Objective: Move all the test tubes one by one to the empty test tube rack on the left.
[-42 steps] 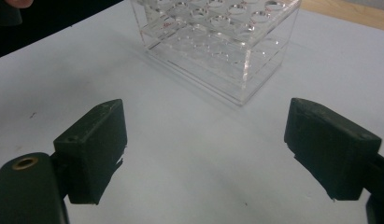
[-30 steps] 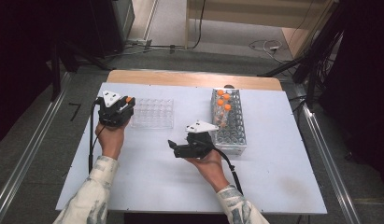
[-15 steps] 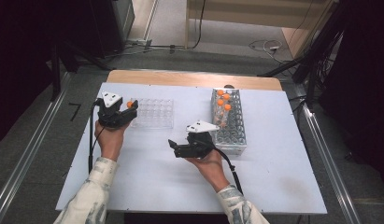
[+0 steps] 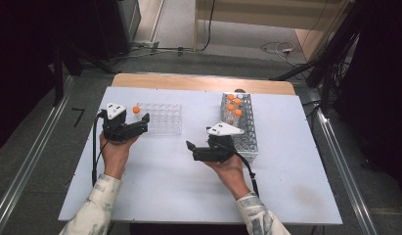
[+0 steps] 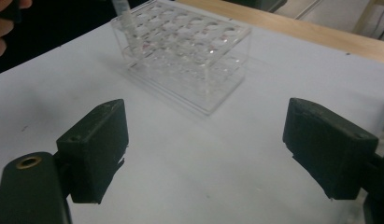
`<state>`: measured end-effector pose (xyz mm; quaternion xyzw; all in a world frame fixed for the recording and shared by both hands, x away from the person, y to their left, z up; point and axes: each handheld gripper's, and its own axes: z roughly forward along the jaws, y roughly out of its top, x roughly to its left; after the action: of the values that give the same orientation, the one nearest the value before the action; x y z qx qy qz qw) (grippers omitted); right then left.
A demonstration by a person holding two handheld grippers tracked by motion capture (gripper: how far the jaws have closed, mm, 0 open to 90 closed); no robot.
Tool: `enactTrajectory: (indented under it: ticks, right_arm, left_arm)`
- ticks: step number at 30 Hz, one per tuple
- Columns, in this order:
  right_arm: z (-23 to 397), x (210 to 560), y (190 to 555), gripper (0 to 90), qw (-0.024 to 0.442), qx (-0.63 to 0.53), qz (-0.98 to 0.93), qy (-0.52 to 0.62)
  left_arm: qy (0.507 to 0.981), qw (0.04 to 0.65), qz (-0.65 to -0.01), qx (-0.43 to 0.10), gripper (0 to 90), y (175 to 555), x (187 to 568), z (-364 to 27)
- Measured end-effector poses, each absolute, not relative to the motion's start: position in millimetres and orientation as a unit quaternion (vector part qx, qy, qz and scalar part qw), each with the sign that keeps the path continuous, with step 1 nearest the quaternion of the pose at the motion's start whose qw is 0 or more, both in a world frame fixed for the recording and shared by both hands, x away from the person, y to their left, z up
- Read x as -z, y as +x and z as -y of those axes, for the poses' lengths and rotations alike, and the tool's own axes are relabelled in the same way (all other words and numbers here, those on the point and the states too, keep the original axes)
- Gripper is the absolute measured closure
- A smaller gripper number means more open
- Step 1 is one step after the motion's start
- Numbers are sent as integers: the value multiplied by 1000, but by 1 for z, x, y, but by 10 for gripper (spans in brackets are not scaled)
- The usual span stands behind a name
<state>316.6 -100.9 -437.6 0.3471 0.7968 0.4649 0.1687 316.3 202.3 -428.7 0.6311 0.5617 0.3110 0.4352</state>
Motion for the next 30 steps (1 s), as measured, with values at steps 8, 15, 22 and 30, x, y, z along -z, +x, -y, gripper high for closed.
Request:
enactTrajectory:
  ticks: [8, 15, 22, 30]
  right_arm:
    - [146, 417, 326, 167, 183, -490, -764, 378]
    - [177, 406, 339, 170, 210, -486, -745, 405]
    - [199, 402, 352, 238, 234, -474, -739, 417]
    - [209, 410, 367, 355, 266, -460, -751, 392]
  left_arm:
    - [632, 447, -550, -313, 184, 308, 427, -197]
    - [632, 448, -549, -313, 184, 305, 426, -196]
    - [632, 446, -550, -313, 184, 305, 428, -196]
    - [633, 445, -551, -313, 185, 304, 429, -197]
